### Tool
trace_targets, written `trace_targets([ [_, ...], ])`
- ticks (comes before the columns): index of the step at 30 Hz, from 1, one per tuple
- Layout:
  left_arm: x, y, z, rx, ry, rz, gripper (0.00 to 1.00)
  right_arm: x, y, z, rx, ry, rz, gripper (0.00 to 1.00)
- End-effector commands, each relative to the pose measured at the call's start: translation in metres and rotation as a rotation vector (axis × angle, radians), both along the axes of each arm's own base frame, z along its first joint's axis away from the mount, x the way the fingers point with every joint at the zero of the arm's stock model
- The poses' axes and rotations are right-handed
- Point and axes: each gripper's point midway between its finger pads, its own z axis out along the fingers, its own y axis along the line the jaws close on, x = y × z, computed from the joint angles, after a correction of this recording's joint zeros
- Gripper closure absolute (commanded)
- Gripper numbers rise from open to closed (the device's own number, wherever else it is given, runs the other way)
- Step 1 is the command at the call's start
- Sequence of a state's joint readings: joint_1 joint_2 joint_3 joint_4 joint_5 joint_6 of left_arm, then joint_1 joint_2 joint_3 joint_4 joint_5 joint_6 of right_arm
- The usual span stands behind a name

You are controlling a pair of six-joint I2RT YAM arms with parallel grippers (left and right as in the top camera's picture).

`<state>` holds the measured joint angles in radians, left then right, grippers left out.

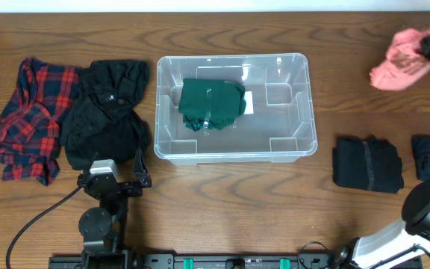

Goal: Pack container
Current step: 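Grasp the pink garment with the right gripper and lift it, then carry the pink garment over the container and lower it inside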

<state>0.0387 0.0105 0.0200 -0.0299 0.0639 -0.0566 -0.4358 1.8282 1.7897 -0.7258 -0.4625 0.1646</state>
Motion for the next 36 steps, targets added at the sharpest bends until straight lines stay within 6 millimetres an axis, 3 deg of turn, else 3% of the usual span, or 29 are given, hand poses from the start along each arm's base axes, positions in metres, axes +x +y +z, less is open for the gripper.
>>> trace_targets([
  [1,-0.001,0.000,-0.016,-0.015,0.047,0.000,0.02,0.001,0.058,0.061,-0.071,-0.136,0.205,0.99],
  [9,-0.001,0.000,-0.016,-0.015,0.047,0.000,0.02,-0.028,0.180,0.132,-0.094,-0.287,0.505,0.99],
  [14,-0.001,0.000,-0.016,-0.015,0.047,0.000,0.02,-0.050,0.248,0.142,-0.076,-0.307,0.656,0.99],
  [16,-0.001,0.000,-0.016,-0.015,0.047,0.000,0.02,-0.058,0.277,0.134,-0.058,-0.282,0.718,0.99],
  [21,-0.001,0.000,-0.016,-0.015,0.047,0.000,0.02,-0.064,0.317,0.100,-0.049,-0.168,0.779,0.99],
  [30,-0.001,0.000,-0.016,-0.015,0.047,0.000,0.02,-0.052,0.350,0.042,-0.041,-0.022,0.828,0.99],
  [36,-0.001,0.000,-0.016,-0.015,0.047,0.000,0.02,-0.045,0.363,0.015,-0.052,0.017,0.876,0.99],
])
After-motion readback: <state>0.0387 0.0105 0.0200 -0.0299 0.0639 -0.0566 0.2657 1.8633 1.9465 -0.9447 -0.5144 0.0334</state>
